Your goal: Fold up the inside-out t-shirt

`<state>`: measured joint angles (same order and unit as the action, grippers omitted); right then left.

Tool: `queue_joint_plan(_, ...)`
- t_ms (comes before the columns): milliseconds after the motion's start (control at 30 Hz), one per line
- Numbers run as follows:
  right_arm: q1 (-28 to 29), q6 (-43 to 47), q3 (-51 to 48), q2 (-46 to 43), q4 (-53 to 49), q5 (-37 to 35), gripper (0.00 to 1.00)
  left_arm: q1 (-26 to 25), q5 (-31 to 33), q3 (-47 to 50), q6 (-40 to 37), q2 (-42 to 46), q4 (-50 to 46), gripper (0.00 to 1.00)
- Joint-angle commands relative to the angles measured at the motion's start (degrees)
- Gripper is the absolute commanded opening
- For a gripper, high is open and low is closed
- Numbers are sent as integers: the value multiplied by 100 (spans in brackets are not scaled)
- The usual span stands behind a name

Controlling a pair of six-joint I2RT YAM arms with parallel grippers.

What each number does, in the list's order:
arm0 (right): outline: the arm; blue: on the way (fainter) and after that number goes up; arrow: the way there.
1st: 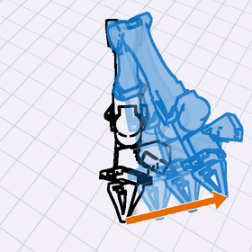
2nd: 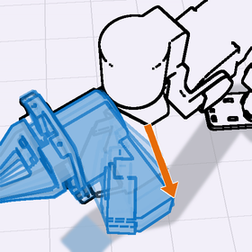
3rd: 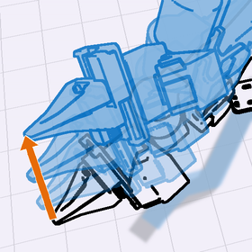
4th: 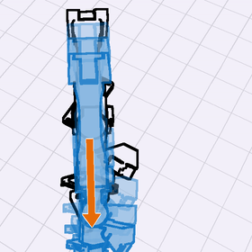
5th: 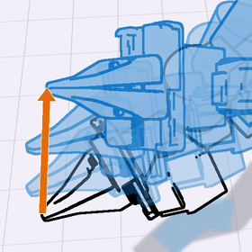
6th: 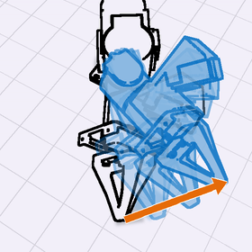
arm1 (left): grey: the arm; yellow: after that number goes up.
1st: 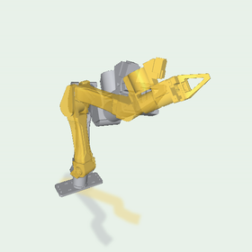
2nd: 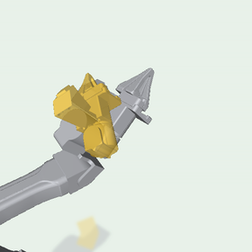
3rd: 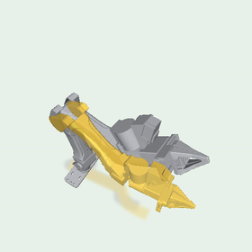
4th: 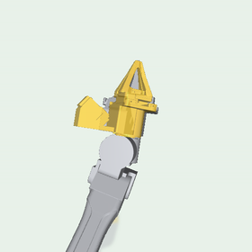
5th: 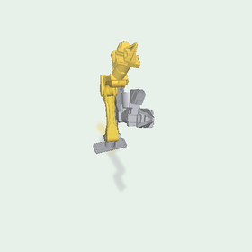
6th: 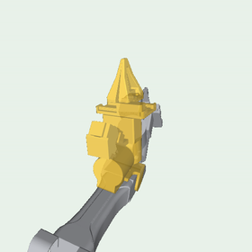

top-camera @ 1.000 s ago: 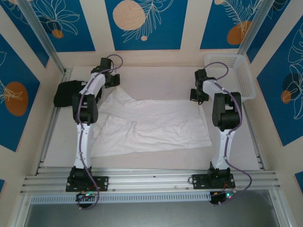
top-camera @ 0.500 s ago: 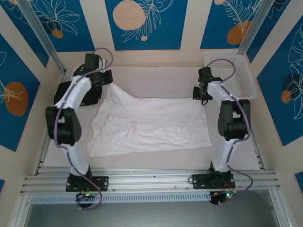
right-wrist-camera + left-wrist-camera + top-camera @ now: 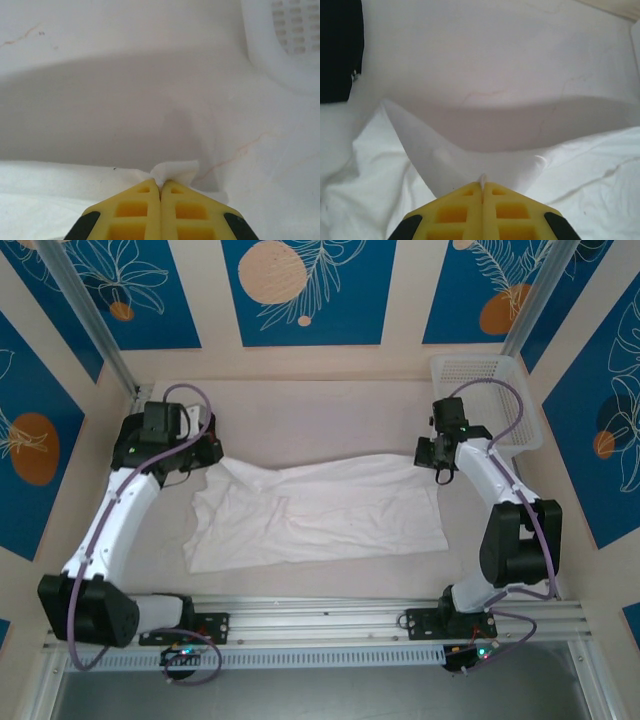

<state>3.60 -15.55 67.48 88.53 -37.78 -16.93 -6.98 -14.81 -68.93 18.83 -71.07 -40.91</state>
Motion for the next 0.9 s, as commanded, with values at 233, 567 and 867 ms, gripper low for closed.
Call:
queue_joint_plan(233, -164, -298, -554, -357, -382, -141, 4, 112, 57, 272, -582, 704, -1812, 0)
queue_joint_plan(567, -175, -712, -1034, -554, -521, -257, 5, 124, -448, 1142, -98, 1375, -2062, 0)
queue_joint_plan(867, 713, -468, -1673, -1450, 568, -411, 56, 115, -786, 2051, 223, 1665, -1693, 0)
